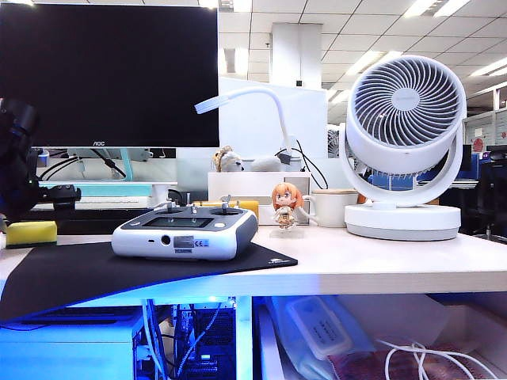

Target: Open the drawer, place the cleaning sponge inside, then close the drawer.

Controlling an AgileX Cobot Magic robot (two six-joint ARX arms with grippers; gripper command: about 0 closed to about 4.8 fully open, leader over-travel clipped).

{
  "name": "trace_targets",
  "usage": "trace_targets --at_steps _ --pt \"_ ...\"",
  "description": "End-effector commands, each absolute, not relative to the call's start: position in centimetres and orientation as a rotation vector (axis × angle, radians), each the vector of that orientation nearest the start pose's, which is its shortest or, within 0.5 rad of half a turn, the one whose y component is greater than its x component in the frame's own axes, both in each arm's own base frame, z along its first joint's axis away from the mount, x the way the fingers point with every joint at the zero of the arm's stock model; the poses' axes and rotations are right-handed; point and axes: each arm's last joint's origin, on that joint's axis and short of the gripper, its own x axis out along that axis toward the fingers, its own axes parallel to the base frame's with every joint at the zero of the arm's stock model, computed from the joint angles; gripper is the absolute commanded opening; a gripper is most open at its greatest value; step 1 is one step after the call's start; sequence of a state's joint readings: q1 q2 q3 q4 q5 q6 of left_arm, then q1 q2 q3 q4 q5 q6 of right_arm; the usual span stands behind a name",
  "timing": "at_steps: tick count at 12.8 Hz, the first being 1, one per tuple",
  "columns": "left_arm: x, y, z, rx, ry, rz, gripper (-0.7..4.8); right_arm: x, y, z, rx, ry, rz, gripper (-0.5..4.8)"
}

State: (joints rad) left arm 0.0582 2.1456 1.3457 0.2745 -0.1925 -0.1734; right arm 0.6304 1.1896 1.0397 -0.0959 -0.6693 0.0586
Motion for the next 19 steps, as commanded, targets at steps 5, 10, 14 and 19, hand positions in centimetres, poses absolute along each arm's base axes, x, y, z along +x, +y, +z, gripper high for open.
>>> trace_targets --at_steps 5,10,14,19 --pt "46.3 2.0 15.2 -0.116 0.449 0.213 1.11 20.0 16.7 35.3 0.053 0.280 1.267 -0.08" --pt "45.2 1.6 21.1 -0.067 0.341 0.145 1.11 20.0 16.8 35.3 0.052 0.278 1.265 -0.08" --pt "41.4 0.0 28.8 -0.122 0.291 -0.261 0.79 19.8 16.3 35.9 0.042 0.244 1.169 -0.08" --pt "37.9 -5.5 32.4 -0.123 0.319 -0.525 0.79 18.5 14.8 34.6 -0.103 0.415 1.019 -0.08"
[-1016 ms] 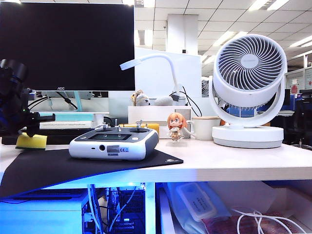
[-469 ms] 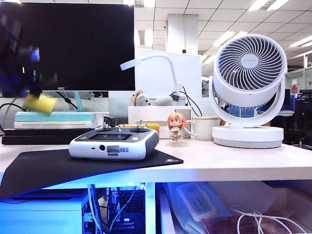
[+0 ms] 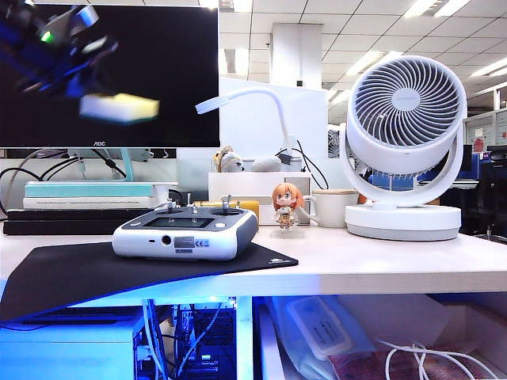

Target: Open the drawer, place the cleaning sponge inside, then close the drawer.

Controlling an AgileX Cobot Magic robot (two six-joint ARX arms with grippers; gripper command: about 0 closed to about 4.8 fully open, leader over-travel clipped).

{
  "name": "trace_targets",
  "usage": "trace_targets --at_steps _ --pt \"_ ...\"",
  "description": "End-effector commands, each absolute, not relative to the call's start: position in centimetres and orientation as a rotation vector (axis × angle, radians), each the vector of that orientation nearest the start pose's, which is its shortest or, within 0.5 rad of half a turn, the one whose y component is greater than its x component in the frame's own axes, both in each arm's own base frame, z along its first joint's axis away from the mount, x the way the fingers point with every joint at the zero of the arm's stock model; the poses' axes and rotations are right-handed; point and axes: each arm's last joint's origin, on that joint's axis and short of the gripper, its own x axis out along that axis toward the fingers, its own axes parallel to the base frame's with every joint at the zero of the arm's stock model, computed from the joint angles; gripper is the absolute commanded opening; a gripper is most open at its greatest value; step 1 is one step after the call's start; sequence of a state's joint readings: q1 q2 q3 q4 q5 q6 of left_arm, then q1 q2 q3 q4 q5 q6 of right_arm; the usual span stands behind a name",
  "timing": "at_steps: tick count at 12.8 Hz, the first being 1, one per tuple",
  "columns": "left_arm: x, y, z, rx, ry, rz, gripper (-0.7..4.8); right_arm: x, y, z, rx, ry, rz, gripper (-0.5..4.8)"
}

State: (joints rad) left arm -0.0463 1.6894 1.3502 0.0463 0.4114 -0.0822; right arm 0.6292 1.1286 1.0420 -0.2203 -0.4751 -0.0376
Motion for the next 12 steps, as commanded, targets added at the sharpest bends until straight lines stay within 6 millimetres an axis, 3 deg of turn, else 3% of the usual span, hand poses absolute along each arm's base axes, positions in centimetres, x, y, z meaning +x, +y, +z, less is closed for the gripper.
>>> trace_targets --at_steps 1,6,12 --pt "37.1 -8.4 32.8 -0.111 0.320 -0.606 0.79 18.0 14.2 34.3 -0.130 0.478 0.956 -0.08" --pt "34.0 -16.4 32.0 -0.089 0.427 -0.884 0.79 15.1 11.7 35.8 -0.155 0.466 0.824 -0.08" --pt "31.1 -21.1 31.2 -0.015 0.500 -1.030 0.79 12.7 9.5 36.0 -0.126 0.539 0.678 -0.08"
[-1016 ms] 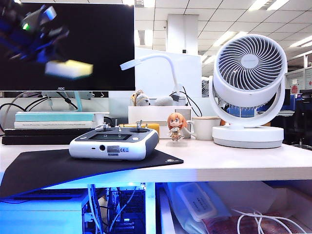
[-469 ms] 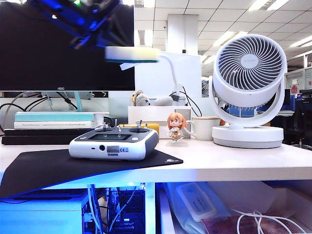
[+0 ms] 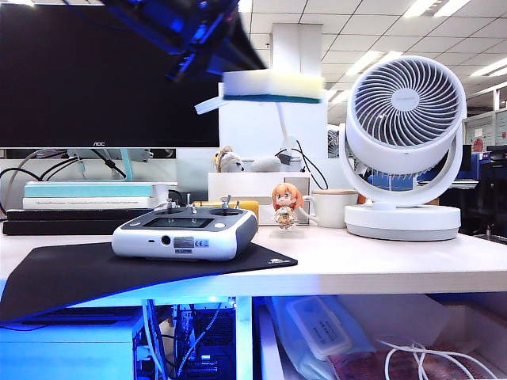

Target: Open the drawer, place the cleaning sponge inside, then close the drawer.

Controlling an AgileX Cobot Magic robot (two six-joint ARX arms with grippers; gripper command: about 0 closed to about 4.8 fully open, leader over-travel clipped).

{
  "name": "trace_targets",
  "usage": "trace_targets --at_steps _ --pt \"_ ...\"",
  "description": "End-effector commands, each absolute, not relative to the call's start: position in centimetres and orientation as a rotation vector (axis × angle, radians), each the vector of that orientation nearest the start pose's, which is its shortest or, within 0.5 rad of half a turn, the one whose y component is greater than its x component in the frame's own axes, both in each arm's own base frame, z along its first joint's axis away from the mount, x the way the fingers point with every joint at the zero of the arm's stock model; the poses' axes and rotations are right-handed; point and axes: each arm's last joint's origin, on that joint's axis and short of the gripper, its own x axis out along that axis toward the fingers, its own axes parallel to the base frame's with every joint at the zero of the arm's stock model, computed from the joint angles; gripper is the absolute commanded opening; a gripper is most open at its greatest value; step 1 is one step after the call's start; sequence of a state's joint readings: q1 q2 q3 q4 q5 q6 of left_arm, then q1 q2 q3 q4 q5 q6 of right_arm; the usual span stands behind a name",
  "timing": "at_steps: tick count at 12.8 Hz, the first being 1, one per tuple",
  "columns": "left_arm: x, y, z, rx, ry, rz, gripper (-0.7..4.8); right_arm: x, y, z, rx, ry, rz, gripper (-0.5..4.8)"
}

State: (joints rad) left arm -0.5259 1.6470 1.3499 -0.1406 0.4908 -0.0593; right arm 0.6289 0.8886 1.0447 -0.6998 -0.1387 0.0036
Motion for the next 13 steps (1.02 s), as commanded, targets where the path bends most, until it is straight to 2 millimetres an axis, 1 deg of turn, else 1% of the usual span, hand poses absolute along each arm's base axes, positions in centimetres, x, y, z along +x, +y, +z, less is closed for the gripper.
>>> trace_targets --at_steps 1,3,4,6,7,8,10,13 --pt "29.8 -23.0 30.6 0.012 0.540 -1.084 0.79 11.6 8.4 36.2 -0.135 0.535 0.612 -0.08" --pt "29.3 -24.3 29.8 0.029 0.565 -1.119 0.79 11.1 8.1 36.2 -0.123 0.544 0.607 -0.08" --pt "28.7 -26.8 27.1 0.050 0.642 -1.198 0.79 10.4 7.5 36.1 -0.103 0.581 0.577 -0.08" --pt "28.5 -28.6 24.6 0.060 0.719 -1.249 0.79 10.3 7.4 36.1 -0.101 0.574 0.576 -0.08" --pt "28.4 -29.2 23.6 0.067 0.742 -1.258 0.79 10.2 7.4 36.2 -0.103 0.569 0.565 -0.08" --pt "28.4 -30.4 21.5 0.077 0.782 -1.274 0.79 10.2 7.3 36.2 -0.102 0.568 0.563 -0.08" --pt "28.3 -31.2 19.4 0.067 0.852 -1.272 0.79 10.2 7.3 36.2 -0.102 0.567 0.563 -0.08" --pt "28.3 -31.9 17.7 0.057 0.892 -1.264 0.79 10.1 7.3 36.2 -0.101 0.565 0.563 -0.08"
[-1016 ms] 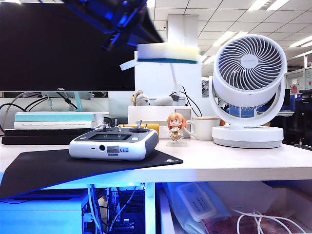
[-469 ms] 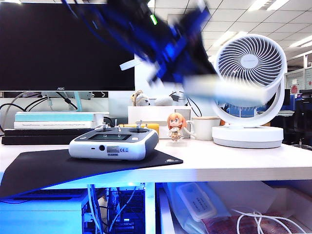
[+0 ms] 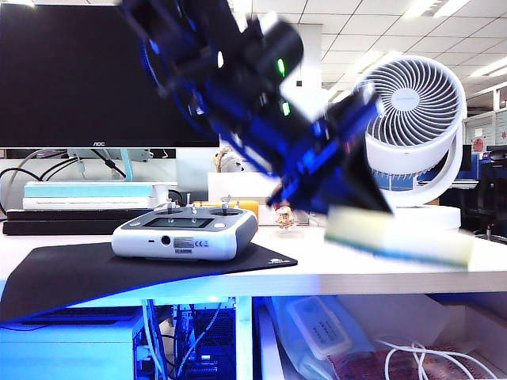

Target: Open the drawer, place the cleaning sponge inside, then close the drawer.

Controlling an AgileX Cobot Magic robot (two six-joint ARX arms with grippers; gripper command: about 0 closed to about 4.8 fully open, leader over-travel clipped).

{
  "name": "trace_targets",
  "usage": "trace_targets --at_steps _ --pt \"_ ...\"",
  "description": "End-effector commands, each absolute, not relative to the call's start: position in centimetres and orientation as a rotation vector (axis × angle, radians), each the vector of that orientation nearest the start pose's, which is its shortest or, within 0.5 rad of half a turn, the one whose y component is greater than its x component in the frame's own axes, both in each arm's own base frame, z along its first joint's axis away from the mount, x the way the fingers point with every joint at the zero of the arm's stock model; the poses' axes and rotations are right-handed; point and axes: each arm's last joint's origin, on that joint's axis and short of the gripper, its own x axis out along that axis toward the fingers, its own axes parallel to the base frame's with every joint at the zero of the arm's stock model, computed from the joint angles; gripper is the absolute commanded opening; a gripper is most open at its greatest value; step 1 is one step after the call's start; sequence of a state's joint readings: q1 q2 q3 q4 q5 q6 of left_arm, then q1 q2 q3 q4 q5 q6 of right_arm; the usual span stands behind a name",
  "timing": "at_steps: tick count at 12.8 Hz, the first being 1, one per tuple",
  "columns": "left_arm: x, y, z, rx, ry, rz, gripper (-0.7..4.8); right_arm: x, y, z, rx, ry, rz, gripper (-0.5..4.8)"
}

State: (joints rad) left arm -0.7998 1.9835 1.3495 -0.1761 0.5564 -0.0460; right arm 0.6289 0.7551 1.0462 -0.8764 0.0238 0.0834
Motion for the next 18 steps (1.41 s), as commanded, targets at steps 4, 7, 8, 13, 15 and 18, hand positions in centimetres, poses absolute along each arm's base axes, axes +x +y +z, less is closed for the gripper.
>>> trace_targets --at_steps 4,7,8,13,15,18 --pt "29.0 -32.6 16.2 0.008 0.874 -1.256 0.79 10.1 7.3 36.2 -0.100 0.563 0.563 -0.08" --pt "28.9 -32.8 16.3 0.013 0.861 -1.253 1.19 10.1 7.3 36.2 -0.100 0.563 0.563 -0.08" --pt "28.9 -32.9 16.2 0.015 0.863 -1.220 2.41 10.1 7.3 36.2 -0.098 0.564 0.563 -0.08" --pt "29.0 -33.1 16.6 -0.019 0.849 -1.166 4.79 10.1 7.3 36.2 -0.083 0.568 0.558 -0.08" --pt "29.3 -33.4 17.9 -0.033 0.822 -1.196 2.86 10.1 7.3 36.2 -0.082 0.569 0.558 -0.08" --pt "29.3 -33.2 21.7 -0.037 0.712 -1.210 -0.06 10.1 7.2 36.2 -0.082 0.566 0.558 -0.08"
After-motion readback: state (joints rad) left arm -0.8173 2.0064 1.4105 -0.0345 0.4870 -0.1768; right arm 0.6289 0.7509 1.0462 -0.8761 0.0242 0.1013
